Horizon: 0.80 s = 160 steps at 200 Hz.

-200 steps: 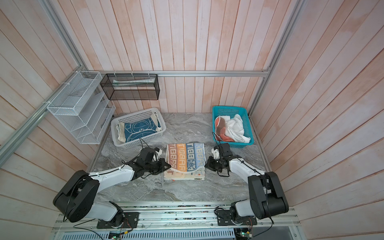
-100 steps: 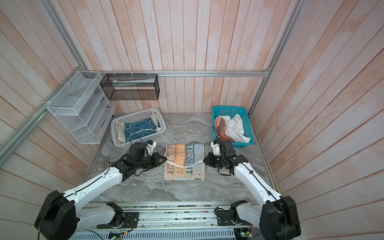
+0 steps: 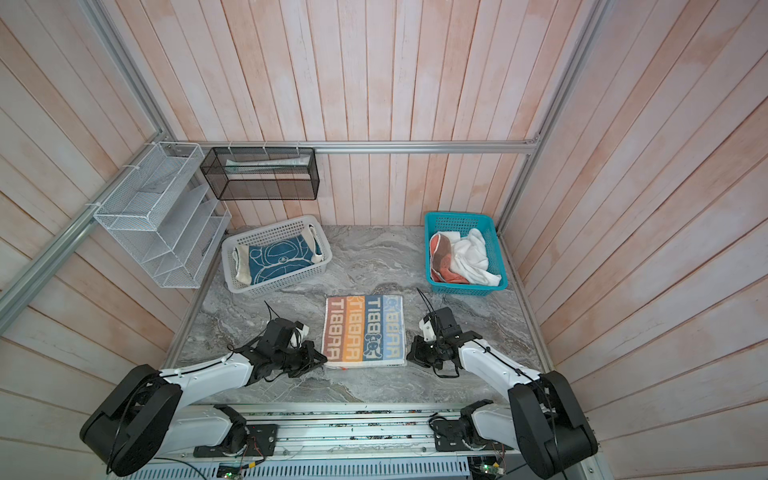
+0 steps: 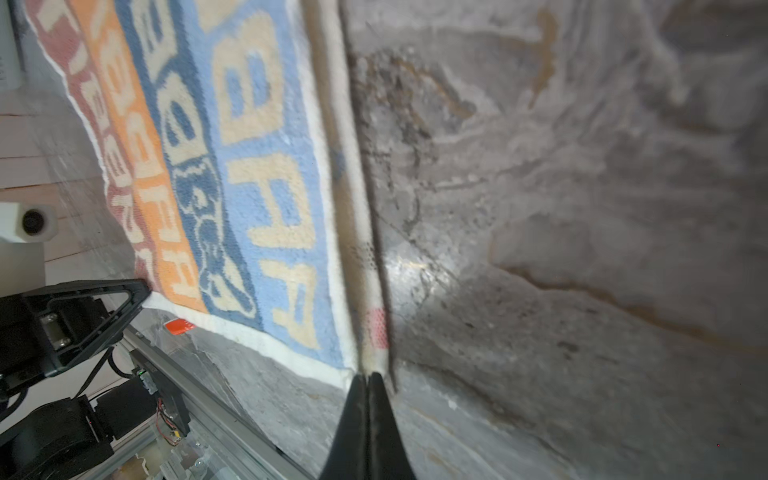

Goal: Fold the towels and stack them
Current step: 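Fold the near edge over toward the far edge with both grippers and release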

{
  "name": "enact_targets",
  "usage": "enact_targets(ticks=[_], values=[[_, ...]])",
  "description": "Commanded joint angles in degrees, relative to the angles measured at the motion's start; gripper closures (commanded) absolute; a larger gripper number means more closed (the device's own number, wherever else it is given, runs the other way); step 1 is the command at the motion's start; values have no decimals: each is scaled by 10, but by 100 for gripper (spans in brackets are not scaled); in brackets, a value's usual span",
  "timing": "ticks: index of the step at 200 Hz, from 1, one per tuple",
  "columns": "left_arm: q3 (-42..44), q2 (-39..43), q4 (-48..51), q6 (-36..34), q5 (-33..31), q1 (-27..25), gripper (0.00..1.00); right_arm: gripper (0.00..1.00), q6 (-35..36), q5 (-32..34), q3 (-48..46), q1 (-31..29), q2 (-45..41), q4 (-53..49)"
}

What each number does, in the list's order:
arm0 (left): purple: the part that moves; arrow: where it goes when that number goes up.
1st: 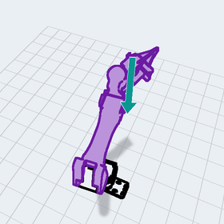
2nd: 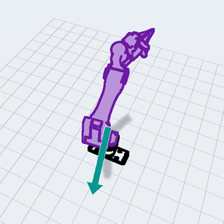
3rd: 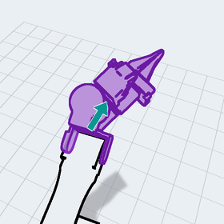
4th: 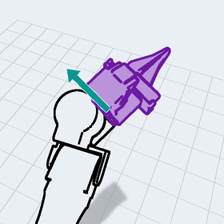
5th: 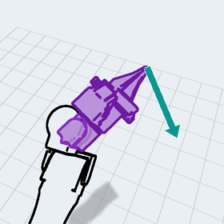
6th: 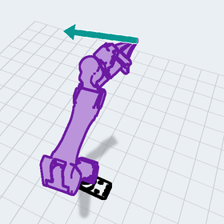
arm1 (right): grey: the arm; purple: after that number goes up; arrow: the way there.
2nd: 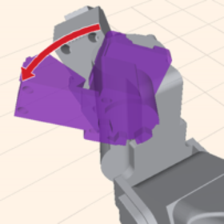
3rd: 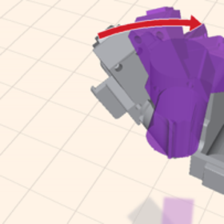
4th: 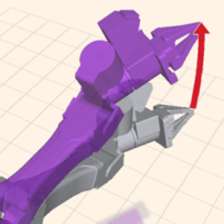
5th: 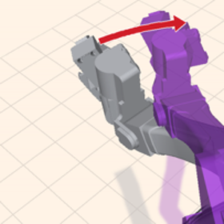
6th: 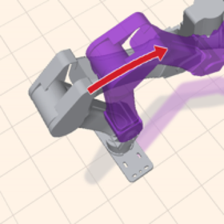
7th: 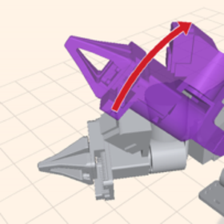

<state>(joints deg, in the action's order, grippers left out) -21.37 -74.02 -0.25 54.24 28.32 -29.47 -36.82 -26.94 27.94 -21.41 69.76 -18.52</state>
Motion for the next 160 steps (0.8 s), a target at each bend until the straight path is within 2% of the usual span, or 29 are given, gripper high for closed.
enact_targets(ticks=[1, 18, 27, 46, 61, 75, 92, 112, 160], values=[[-25, 17, 12, -11, 2, 0, 99, 100, 17, 22, 30, -3, -22, -24], [-40, 36, 55, -26, -3, 1, 87, 99, 34, 47, 53, -3, -26, -55], [-47, 50, 77, -34, -9, 1, 79, 91, 42, 59, 67, -3, -21, -61], [-83, 72, 149, -95, -45, 17, 60, 65, 70, 82, 101, 4, 9, -61], [-134, 60, 208, -178, -92, 58, 57, 53, 90, 91, 134, 14, 49, -49], [-187, 22, 213, -231, -100, 95, 57, 51, 102, 90, 167, 24, 98, -25], [-248, -41, 192, -260, -92, 104, 57, 50, 121, 81, 220, 32, 168, -7], [-290, -118, 139, -253, -82, 106, 57, 50, 136, 79, 293, 34, 254, 0], [-360, -264, 71, -225, -89, 110, 51, 50, 148, 89, 394, 35, 374, 3]])
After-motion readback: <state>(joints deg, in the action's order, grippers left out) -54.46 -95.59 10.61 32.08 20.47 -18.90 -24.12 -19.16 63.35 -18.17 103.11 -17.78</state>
